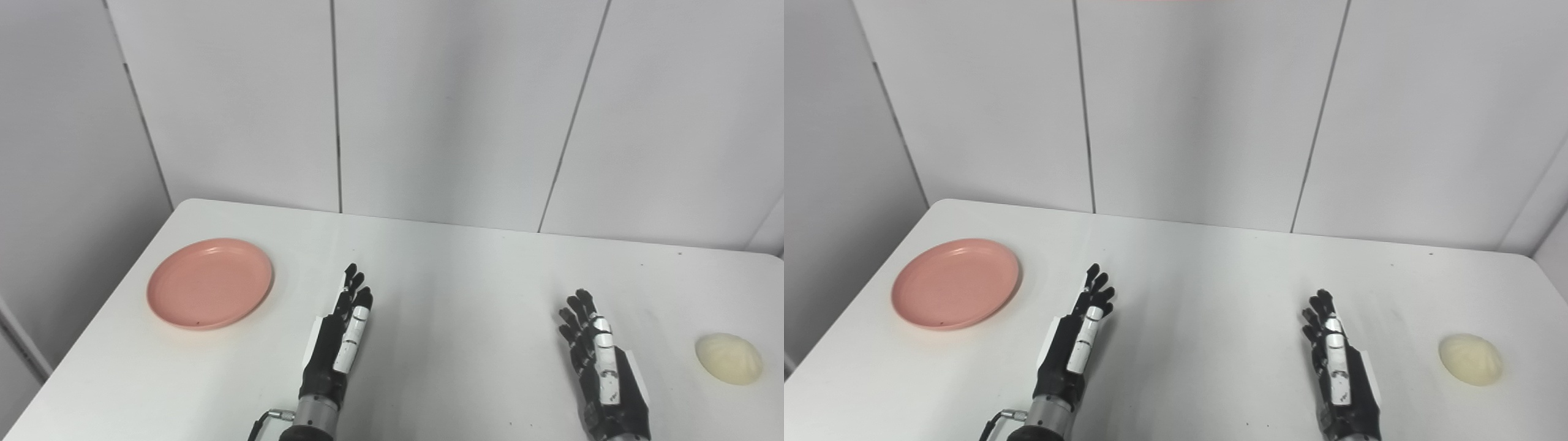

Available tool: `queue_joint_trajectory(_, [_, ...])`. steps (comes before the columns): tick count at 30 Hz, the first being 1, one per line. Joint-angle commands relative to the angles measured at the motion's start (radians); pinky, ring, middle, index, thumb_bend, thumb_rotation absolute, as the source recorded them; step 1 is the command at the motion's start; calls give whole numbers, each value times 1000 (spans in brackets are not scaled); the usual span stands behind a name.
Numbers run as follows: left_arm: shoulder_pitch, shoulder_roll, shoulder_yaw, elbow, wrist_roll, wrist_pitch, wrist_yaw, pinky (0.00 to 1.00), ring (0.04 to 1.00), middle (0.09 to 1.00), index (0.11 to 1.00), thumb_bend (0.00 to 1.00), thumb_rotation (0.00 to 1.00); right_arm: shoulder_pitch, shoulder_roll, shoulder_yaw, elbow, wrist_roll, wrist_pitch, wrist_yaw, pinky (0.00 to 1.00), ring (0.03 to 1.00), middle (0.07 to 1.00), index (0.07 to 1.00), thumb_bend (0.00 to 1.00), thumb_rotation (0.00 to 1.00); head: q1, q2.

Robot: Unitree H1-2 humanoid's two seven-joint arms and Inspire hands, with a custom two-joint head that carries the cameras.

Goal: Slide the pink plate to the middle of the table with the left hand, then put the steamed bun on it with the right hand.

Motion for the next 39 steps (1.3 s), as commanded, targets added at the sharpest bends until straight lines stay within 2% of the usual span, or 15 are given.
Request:
queue_joint_trajectory(1, [11, -10, -6, 44, 7, -48, 15, 955, 956, 1000, 1000, 650, 965, 46, -3, -10, 74, 6, -49, 14, 989, 965, 974, 976, 607, 1000, -1, -7])
queue_joint_trajectory(6, [11, -10, -3, 59, 10, -64, 22, 934, 942, 994, 1000, 579, 977, 47, -2, -6, 82, -9, -60, 12, 976, 962, 966, 963, 600, 1000, -8, -14])
queue_joint_trajectory(14, [8, -1, 2, 74, 3, -78, 20, 932, 942, 995, 1000, 574, 982, 45, 10, -5, 88, -5, -72, 10, 969, 948, 954, 948, 610, 1000, -19, -28])
queue_joint_trajectory(18, [6, 5, 6, 81, 1, -82, 19, 926, 942, 999, 1000, 574, 978, 44, 12, 2, 91, -20, -74, 3, 969, 947, 955, 949, 636, 1000, -26, -26])
queue_joint_trajectory(24, [9, 12, 22, 70, -20, -82, 12, 940, 946, 998, 1000, 604, 965, 47, 26, 10, 78, -31, -66, -3, 949, 939, 944, 938, 613, 1000, -40, -18])
queue_joint_trajectory(28, [9, 25, 37, 22, -56, -84, 0, 946, 947, 979, 1000, 648, 973, 56, 38, 20, 47, -40, -54, -7, 947, 939, 944, 936, 603, 1000, -52, -4])
queue_joint_trajectory(33, [-23, 38, 72, -115, -144, -41, -31, 948, 944, 961, 1000, 696, 941, 72, 60, 31, -3, -62, -25, -24, 940, 930, 940, 944, 578, 1000, -69, 8])
queue_joint_trajectory(35, [-52, 47, 87, -154, -173, -22, -40, 976, 963, 960, 997, 741, 931, 75, 65, 34, -11, -67, -26, -29, 936, 926, 941, 947, 579, 1000, -71, 9])
queue_joint_trajectory(39, [-155, 91, 129, -196, -190, 8, -31, 955, 950, 943, 993, 785, 916, 78, 72, 36, -24, -75, -21, -39, 944, 932, 945, 947, 568, 1000, -71, 12])
